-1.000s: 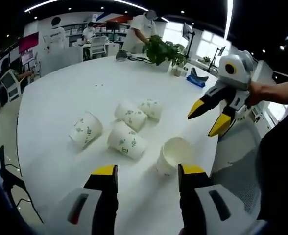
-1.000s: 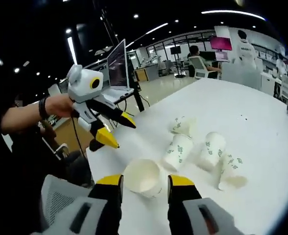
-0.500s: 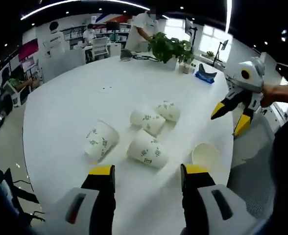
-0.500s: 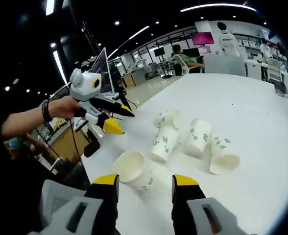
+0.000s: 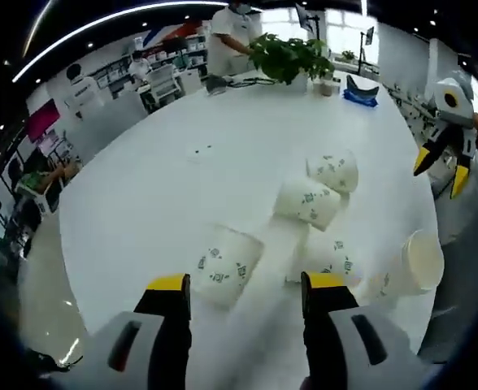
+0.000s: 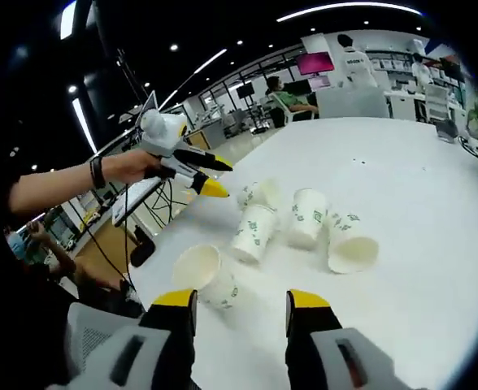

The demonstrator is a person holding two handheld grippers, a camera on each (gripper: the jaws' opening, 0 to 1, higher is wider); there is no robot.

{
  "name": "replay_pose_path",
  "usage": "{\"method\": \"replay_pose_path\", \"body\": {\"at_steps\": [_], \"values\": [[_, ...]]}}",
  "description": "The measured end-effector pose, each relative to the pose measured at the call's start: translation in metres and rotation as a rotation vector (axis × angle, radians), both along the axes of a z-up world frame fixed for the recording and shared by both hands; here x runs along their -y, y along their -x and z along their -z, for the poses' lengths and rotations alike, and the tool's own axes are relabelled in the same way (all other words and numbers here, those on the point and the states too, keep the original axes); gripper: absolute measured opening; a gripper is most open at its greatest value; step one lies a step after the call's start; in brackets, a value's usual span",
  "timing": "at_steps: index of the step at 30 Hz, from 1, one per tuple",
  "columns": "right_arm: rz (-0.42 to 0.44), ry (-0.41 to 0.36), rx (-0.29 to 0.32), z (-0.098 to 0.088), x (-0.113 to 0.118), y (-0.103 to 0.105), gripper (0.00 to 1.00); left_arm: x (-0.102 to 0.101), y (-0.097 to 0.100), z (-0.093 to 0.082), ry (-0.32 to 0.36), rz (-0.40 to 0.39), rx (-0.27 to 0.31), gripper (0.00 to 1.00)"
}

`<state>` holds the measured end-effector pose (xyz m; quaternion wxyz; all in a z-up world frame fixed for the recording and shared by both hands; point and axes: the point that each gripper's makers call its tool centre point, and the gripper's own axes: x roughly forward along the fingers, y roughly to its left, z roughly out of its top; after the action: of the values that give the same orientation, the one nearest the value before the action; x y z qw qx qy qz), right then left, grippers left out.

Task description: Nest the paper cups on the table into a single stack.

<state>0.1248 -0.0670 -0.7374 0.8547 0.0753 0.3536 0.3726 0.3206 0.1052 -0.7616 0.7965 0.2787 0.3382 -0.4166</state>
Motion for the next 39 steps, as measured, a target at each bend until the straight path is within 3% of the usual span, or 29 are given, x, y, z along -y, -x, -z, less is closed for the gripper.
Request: {"method": "replay_pose_path", "body": {"at_steps": [2, 5, 9, 11, 17, 27, 31, 37, 39], "values": [[0.008, 0.003, -0.006, 0.002, 0.004, 0.003, 0.43, 0.001, -0.007, 0.006, -0.051, 0.036, 0.020, 0.53], [0.016, 0.005, -0.014, 0.003, 0.007, 0.007, 0.43, 0.011, -0.016, 0.015, -0.048, 0.053, -0.002, 0.53], [0.026, 0.015, -0.025, 0.008, 0.011, 0.012, 0.43, 0.013, -0.025, 0.041, -0.132, 0.091, -0.024, 0.53], [0.032, 0.017, -0.030, 0.010, 0.013, 0.015, 0.43, 0.017, -0.023, 0.045, -0.146, 0.098, -0.030, 0.53], [0.062, 0.018, -0.039, 0.013, 0.019, 0.019, 0.43, 0.014, -0.026, 0.064, -0.169, 0.072, -0.079, 0.36], [0.075, 0.019, -0.021, 0.005, 0.024, 0.011, 0.42, 0.001, -0.015, 0.054, -0.102, -0.002, -0.061, 0.33], [0.061, 0.014, -0.001, -0.003, 0.022, -0.001, 0.42, -0.003, -0.016, 0.037, -0.046, -0.030, -0.036, 0.33], [0.031, -0.005, 0.038, -0.024, 0.007, -0.016, 0.42, -0.002, 0.002, -0.005, 0.017, -0.020, 0.029, 0.34], [0.016, -0.013, 0.054, -0.031, -0.001, -0.022, 0.41, 0.001, 0.007, -0.011, 0.021, -0.011, 0.047, 0.34]]}}
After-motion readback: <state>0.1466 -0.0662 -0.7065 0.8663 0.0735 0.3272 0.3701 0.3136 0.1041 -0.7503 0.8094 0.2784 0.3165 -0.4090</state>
